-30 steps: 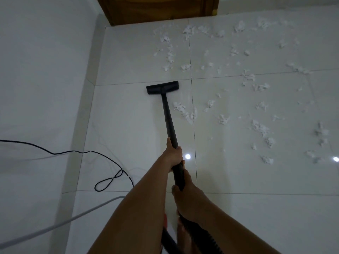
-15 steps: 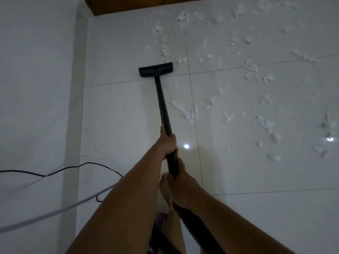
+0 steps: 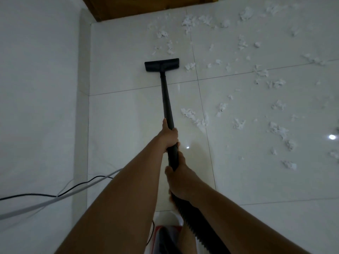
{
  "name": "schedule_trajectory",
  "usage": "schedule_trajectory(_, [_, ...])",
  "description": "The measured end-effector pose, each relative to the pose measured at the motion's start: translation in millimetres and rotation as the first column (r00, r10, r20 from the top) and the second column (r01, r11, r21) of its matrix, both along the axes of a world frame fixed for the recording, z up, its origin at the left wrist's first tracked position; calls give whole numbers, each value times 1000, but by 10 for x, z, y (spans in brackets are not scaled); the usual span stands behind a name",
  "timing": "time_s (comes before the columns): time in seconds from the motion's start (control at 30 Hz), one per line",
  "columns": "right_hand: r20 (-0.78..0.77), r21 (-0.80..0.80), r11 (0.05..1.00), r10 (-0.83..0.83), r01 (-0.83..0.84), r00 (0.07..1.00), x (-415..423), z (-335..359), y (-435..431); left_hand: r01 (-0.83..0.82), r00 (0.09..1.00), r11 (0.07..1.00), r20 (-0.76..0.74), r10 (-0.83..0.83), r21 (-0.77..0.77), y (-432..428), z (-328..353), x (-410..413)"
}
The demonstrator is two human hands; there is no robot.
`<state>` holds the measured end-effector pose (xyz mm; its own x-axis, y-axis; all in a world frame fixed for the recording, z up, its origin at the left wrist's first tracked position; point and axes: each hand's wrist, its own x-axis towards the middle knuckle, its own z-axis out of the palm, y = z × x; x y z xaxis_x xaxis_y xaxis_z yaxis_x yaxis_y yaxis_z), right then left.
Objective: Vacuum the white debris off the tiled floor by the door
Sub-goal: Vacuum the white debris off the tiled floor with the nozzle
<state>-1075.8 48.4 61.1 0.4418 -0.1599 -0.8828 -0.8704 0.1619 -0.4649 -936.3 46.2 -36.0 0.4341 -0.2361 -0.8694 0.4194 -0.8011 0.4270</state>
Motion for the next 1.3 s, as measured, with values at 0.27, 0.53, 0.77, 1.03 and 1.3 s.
schedule_trajectory(0.27, [-27,-40,996,83,-84,996,-438,108,121,-24,999,1000,-26,24,9,175,205,-478])
schedule_trajectory(0.53, [-22,-111,985,129,-131,991,-1021,235,258,-61,998,998,-36,61,-5,323,356,-1110])
schedule_trajectory(0.77, [-33,-109,981,155,-158,987,-1246,199,296,-14,1000,1000,-6,14,0,394,295,-1320])
schedule_trajectory(1.03, [-44,-35,995,94,-96,995,-1104,63,367,17,999,1000,30,-17,14,396,209,-1180])
schedule_trajectory(1.3, [-35,-57,992,114,-115,993,-284,116,240,41,999,999,30,-41,25,251,271,-364])
